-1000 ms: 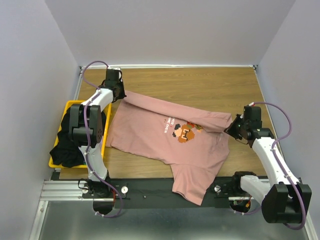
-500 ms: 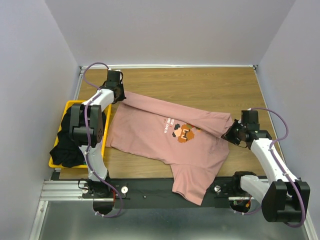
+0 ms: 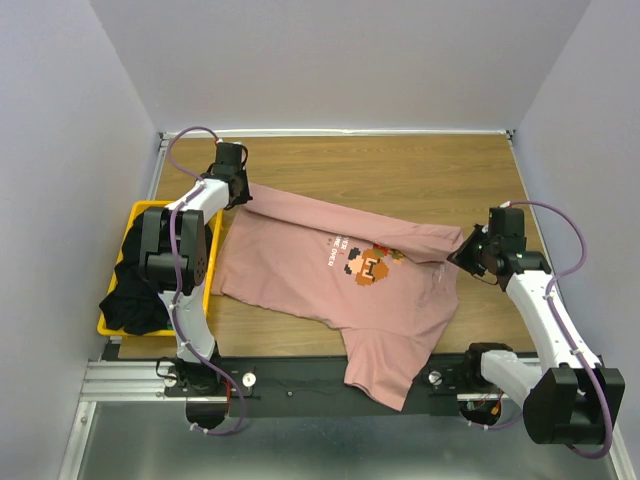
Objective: Fold and stack the t-shirts
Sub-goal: Fold the tshirt
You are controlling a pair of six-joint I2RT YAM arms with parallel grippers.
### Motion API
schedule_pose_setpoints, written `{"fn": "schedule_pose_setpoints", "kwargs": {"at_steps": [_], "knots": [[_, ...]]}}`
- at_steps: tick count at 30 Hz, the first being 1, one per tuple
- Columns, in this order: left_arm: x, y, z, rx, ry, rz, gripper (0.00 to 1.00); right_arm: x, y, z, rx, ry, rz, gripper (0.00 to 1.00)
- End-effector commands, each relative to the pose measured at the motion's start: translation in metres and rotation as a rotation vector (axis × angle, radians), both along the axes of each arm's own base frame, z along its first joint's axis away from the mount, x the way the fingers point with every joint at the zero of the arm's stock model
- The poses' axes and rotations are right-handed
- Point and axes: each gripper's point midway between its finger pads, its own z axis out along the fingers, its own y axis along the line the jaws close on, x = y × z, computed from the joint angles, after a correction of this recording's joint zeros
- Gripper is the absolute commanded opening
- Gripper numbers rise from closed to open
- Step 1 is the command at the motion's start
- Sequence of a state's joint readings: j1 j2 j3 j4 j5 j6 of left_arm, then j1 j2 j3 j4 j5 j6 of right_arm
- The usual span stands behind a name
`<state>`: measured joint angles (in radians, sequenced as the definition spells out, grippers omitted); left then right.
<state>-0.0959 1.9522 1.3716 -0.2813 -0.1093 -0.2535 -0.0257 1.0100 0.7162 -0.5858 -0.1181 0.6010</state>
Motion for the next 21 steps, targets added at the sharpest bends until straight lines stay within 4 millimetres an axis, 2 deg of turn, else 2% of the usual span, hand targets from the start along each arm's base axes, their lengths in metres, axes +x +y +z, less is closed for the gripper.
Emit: {"fn": "schedule_pose_setpoints", "kwargs": {"at_steps": [1, 9, 15, 18, 19, 21], "knots": [[-0.006, 0.007, -0.009, 0.036, 0.032, 0.030, 0.00, -0.006, -0.005, -0.002, -0.021, 0.033, -0.013, 0.04], [-0.013, 0.000, -0.030, 0.042, 0.091, 0.011, 0.00, -0.023, 0.005, -0.009, 0.034, 0.071, 0.000, 0.04], [-0.014, -0.004, -0.033, 0.040, 0.099, 0.008, 0.00, -0.041, 0.007, -0.025, 0.052, 0.121, -0.010, 0.05], [-0.015, -0.004, -0.032, 0.047, 0.100, 0.008, 0.00, -0.051, 0.014, -0.037, 0.082, 0.159, 0.006, 0.17], [-0.014, 0.000, -0.029, 0.060, 0.093, 0.019, 0.00, -0.053, 0.015, -0.039, 0.089, 0.167, 0.009, 0.27], [-0.014, 0.003, -0.025, 0.076, 0.082, 0.031, 0.03, -0.052, 0.016, -0.036, 0.095, 0.157, 0.012, 0.37]]}}
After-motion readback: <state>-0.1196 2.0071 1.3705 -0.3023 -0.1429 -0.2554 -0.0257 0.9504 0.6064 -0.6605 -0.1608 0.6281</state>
